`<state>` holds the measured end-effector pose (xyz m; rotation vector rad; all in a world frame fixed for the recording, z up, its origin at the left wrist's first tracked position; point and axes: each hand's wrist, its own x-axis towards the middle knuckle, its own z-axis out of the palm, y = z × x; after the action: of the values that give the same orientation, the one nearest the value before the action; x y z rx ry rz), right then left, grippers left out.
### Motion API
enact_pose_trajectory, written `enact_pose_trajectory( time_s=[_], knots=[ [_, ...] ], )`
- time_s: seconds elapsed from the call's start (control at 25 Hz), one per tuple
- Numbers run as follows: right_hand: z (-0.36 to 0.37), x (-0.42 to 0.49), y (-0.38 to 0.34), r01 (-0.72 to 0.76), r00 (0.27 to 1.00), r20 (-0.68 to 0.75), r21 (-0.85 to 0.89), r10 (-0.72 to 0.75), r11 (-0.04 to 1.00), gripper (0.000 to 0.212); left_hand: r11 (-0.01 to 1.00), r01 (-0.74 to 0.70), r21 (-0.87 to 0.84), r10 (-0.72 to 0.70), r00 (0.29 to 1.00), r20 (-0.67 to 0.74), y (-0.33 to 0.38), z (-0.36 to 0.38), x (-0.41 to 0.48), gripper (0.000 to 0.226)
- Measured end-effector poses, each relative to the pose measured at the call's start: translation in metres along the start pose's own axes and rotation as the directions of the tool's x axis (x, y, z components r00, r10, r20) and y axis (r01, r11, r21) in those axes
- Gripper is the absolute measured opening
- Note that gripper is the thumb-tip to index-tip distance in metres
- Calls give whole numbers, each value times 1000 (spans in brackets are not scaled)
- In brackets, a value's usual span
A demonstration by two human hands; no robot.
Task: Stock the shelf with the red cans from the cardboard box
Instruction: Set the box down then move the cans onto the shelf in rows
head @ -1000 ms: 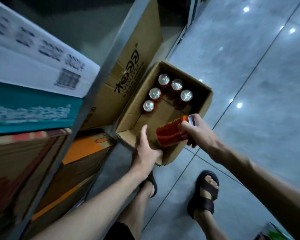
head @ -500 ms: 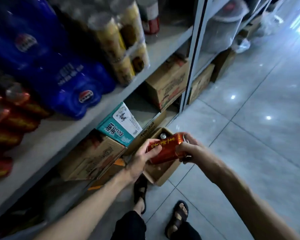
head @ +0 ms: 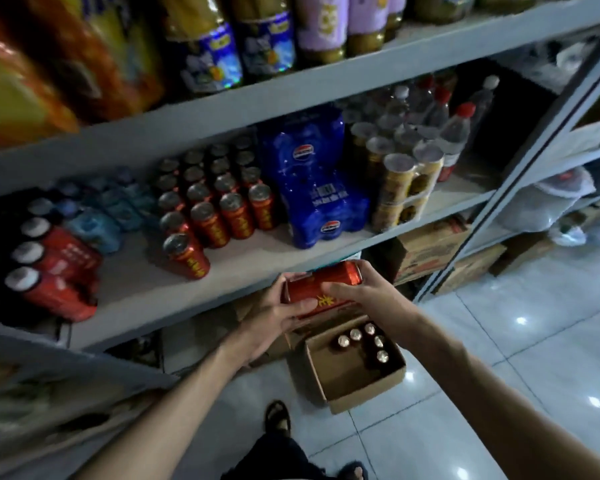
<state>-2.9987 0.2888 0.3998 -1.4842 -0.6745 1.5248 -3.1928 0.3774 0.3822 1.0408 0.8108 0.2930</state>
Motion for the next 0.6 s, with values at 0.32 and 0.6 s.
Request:
enact_pose_trajectory(
  time_s=[0.32,0.6],
  knots=[
    [118,98,-20,40,999,-12,-38,-40,998,79,982,-178,55,186,944,-271,-5,-107,-17,53],
    [184,178,-26,362,882,-7,-631,-472,686,77,691,268,671,440,581,-685,-47,-209,-8,65]
  ],
)
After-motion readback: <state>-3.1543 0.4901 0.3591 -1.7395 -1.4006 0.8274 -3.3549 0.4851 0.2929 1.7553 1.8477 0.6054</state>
